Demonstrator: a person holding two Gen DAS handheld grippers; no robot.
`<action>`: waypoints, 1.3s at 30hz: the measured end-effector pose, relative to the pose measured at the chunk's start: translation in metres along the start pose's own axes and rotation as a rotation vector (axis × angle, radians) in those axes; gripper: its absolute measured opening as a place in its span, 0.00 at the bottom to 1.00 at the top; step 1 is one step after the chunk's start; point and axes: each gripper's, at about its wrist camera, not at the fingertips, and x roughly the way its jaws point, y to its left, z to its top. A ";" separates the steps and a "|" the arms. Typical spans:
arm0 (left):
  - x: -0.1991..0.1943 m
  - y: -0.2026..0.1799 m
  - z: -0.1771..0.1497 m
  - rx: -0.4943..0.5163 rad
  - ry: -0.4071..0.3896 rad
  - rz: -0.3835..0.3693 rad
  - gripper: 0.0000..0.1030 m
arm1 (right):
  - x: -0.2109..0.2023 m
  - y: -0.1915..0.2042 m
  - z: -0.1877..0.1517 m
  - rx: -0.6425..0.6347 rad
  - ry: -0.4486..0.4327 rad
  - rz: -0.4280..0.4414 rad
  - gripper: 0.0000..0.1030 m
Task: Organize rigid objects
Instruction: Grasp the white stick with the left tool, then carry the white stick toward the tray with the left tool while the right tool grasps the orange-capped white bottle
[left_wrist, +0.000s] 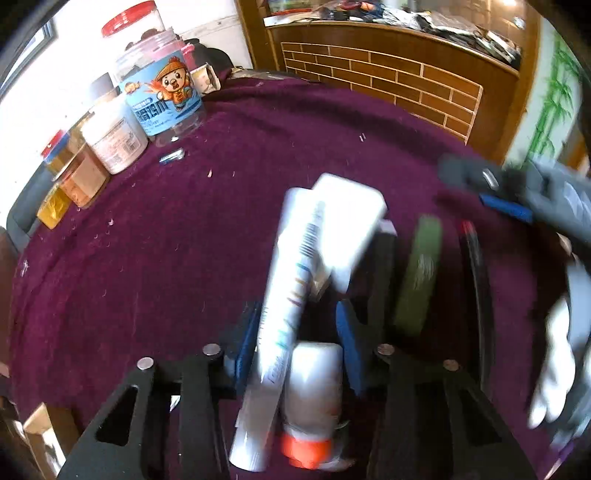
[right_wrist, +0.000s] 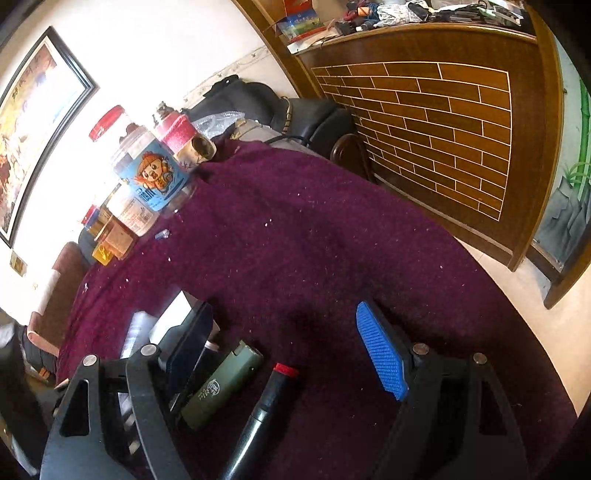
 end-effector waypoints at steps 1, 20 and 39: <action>-0.004 0.003 -0.006 -0.025 0.015 -0.027 0.32 | 0.001 0.000 0.000 -0.002 0.004 -0.002 0.78; -0.049 0.055 -0.071 -0.260 -0.030 -0.035 0.47 | 0.004 0.008 -0.004 -0.054 0.009 -0.043 0.79; -0.032 0.042 -0.070 -0.115 0.000 0.044 0.15 | 0.005 0.007 -0.004 -0.054 0.008 -0.041 0.80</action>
